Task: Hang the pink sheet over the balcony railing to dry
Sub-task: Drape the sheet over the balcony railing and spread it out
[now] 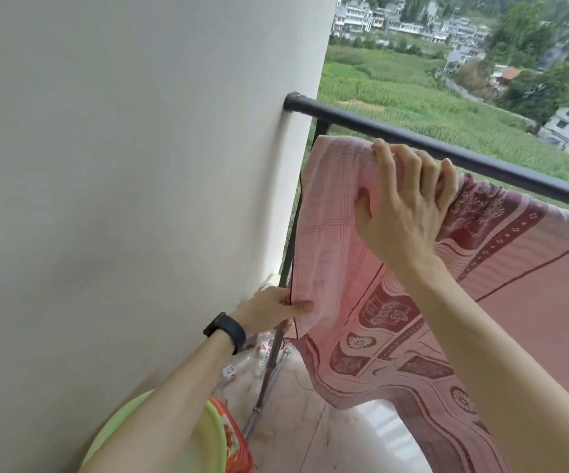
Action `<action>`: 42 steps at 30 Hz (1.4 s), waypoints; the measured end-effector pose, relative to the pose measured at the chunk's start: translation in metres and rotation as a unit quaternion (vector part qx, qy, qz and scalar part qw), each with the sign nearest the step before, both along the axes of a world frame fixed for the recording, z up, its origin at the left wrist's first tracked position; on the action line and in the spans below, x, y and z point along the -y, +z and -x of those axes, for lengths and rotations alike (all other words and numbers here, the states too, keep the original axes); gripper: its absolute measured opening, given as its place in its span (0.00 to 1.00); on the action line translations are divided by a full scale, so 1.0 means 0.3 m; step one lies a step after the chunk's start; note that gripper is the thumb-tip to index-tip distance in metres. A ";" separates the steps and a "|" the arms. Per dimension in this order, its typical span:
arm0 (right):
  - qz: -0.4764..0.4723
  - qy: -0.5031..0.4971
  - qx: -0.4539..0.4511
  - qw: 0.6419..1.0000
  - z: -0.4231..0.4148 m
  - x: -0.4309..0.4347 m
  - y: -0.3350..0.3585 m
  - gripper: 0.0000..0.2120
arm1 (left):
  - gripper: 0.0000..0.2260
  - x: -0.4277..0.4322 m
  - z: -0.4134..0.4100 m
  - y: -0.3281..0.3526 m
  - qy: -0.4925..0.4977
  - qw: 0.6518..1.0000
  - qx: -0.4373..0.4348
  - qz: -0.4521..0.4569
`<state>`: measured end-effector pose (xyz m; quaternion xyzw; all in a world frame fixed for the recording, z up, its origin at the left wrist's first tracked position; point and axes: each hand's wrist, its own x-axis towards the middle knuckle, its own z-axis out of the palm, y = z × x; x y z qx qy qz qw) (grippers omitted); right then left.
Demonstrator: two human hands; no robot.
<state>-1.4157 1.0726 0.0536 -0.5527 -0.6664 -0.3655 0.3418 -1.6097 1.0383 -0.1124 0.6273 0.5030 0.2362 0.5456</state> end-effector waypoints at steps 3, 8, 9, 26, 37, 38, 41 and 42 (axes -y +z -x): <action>0.010 -0.025 -0.018 0.999 0.032 0.009 -0.006 0.30 | 0.08 0.015 0.006 -0.033 -0.021 0.999 0.010 0.022; 0.032 -0.024 -0.011 0.999 0.026 0.015 -0.006 0.32 | 0.22 -0.040 0.240 -0.032 0.249 0.963 0.000 -0.105; 0.033 -0.024 -0.012 0.999 0.026 0.017 -0.006 0.32 | 0.21 -0.057 0.296 -0.023 0.281 0.950 -0.026 -0.134; 0.060 -0.019 0.000 0.998 0.009 0.042 0.014 0.33 | 0.24 -0.036 0.237 -0.130 0.179 0.963 -0.172 -0.100; 0.093 -0.004 -0.014 0.996 0.003 0.059 0.026 0.34 | 0.08 -0.211 0.291 0.161 0.288 0.944 -0.119 -0.108; 0.100 -0.001 -0.013 0.995 -0.001 0.063 0.030 0.34 | 0.13 -0.210 0.240 0.208 0.267 0.958 -0.036 -0.095; 0.114 0.007 -0.003 0.993 -0.014 0.071 0.050 0.31 | 0.15 -0.209 0.118 0.382 0.215 0.961 0.138 -0.104; 0.115 0.011 -0.002 0.993 -0.015 0.071 0.062 0.29 | 0.12 -0.214 0.090 0.441 0.194 0.959 0.176 -0.108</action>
